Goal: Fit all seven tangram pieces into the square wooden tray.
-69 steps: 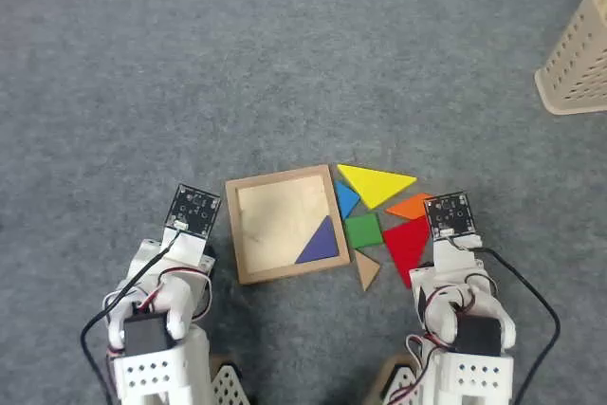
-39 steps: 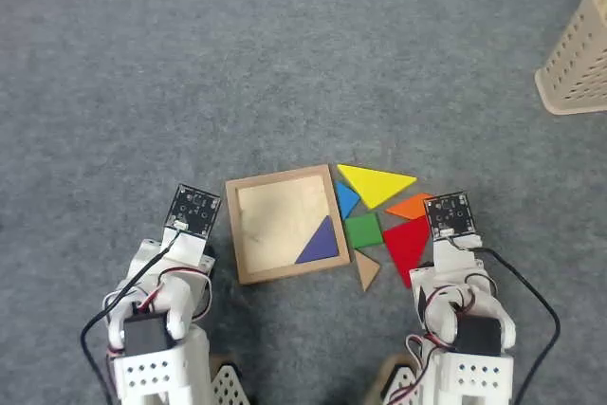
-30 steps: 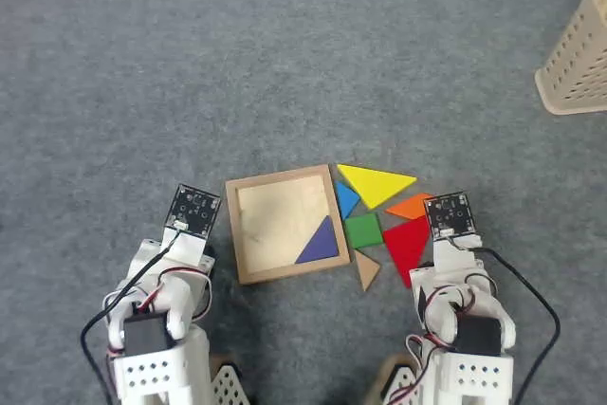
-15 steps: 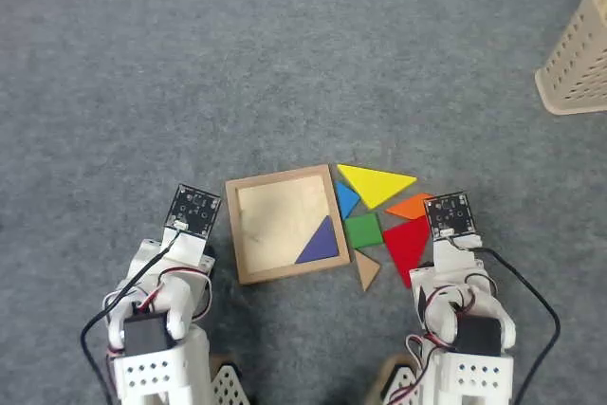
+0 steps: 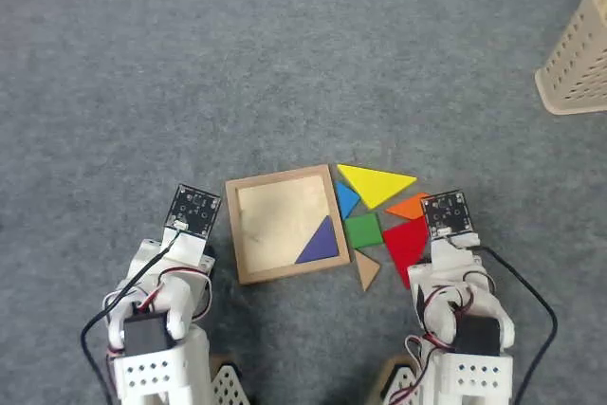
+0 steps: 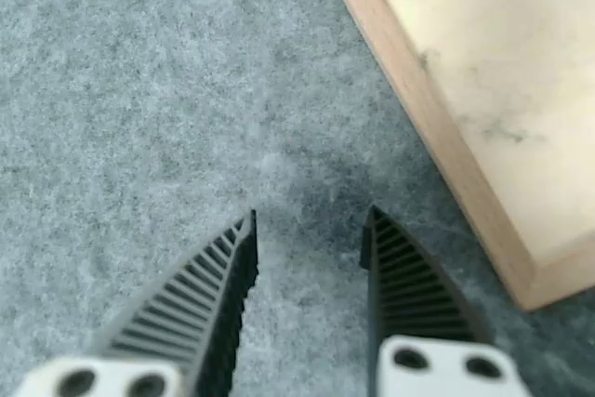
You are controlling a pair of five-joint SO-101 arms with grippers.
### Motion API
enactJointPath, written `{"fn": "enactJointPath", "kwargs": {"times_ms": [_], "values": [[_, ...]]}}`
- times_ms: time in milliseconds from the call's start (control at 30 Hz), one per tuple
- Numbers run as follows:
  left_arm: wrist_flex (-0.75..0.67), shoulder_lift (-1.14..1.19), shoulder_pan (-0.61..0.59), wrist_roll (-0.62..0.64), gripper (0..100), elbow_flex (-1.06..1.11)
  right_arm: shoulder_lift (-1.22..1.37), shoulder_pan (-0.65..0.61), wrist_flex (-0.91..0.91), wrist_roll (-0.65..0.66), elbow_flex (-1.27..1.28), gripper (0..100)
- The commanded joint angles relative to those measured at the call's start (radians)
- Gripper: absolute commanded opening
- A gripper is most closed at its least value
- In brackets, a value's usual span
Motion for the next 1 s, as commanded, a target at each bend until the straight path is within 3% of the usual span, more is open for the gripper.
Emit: {"fn": "enactJointPath", "kwargs": {"times_ms": [0,100,333,500,733,867,967], "values": [[0.003,-0.006,0.0,0.008,18,-0.008,-0.018,-0.021,-0.177,0.063,0.0,0.9],[0.003,-0.006,-0.002,0.008,18,-0.008,-0.008,-0.007,-0.263,0.172,-0.049,0.9],[0.003,-0.006,-0.002,0.008,18,-0.008,0.081,0.065,-0.262,0.101,-0.258,0.9],[0.003,-0.006,-0.002,0.008,18,-0.008,0.527,0.03,-0.262,0.005,-0.479,2.0],[0.003,-0.006,-0.002,0.008,18,-0.008,1.28,-0.173,-0.185,-0.175,-0.822,18.4],[0.003,-0.006,-0.002,0.008,18,-0.008,1.515,-0.232,-0.162,-0.264,-0.933,21.7],[0.003,-0.006,-0.002,0.008,18,-0.008,1.555,-0.251,-0.156,-0.279,-0.944,22.4]]}}
